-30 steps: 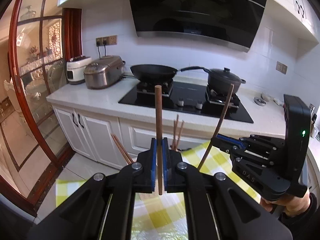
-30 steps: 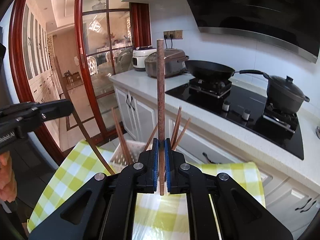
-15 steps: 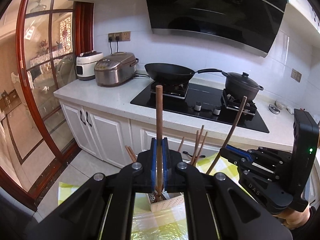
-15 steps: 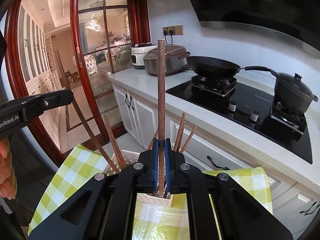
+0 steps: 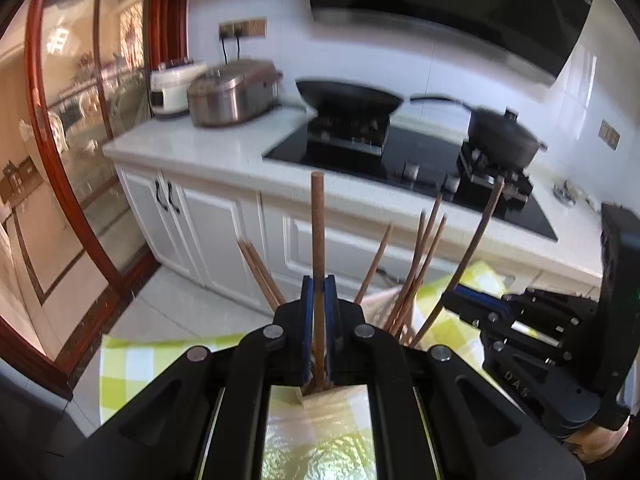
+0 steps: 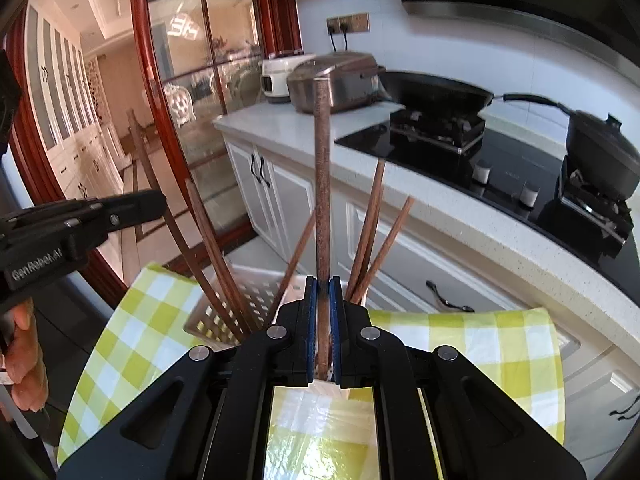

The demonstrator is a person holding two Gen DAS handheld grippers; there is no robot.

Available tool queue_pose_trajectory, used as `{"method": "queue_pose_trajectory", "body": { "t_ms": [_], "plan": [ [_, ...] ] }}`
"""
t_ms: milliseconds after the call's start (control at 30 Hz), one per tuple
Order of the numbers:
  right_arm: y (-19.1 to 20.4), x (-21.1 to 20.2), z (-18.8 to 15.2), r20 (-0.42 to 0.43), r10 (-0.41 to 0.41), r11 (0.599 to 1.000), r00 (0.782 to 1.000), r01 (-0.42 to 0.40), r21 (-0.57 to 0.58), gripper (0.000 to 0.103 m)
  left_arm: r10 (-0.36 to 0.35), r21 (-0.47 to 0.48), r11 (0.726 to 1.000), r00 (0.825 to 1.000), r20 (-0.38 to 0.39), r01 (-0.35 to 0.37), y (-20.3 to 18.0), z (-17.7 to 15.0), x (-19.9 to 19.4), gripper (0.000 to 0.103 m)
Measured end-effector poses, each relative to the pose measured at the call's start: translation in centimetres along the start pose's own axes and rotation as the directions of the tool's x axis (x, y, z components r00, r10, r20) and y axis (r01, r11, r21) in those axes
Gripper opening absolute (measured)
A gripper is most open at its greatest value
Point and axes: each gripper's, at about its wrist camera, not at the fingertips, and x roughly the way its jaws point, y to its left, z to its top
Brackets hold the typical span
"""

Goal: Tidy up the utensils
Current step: 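Carry both chopsticks over the white caddy and open both tools to drop them in, then lower the left tool onto a white spoon handle and close it while the right tool approaches another spoon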

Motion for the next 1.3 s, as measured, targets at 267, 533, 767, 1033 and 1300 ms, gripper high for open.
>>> {"method": "queue_pose_trajectory", "body": {
  "t_ms": [267,533,767,1033,1300],
  "plan": [
    [-1.2,-0.1,0.1,0.013,-0.043,0.999,0.999,0.042,0.026,0.009,0.031,0.005,1.000,0.999,-0.032,-0.030,0.7,-1.0,1.7,0.034],
    [-3.6,-4.4,-4.7,0.045,-0.066,0.998,0.997,0.065,0.016,0.038,0.001,-0.006,1.000,0.999,0.035,-0.001,1.8,-5.6,-3.2,0.034],
    [-5.3,-5.8,-17.7,-0.085,-0.041,0.999,0.996,0.042,0.007,0.048,-0.008,-0.049,0.999,1.000,-0.014,0.007,3.1,-18.1,-5.6,0.034],
    [-7.1,-8.3,-28.3,-0.177,-0.095,0.994,0.980,0.103,0.037,0.049,0.015,-0.126,0.991,0.988,-0.155,-0.034,4.8,-31.1,-7.2,0.026],
    [-6.6,-8.2,-30.7,-0.225,-0.052,0.999,0.973,0.051,-0.010,0.051,0.014,-0.199,0.978,0.969,-0.247,-0.065,5.0,-37.6,-8.3,0.033]
  ]
}}
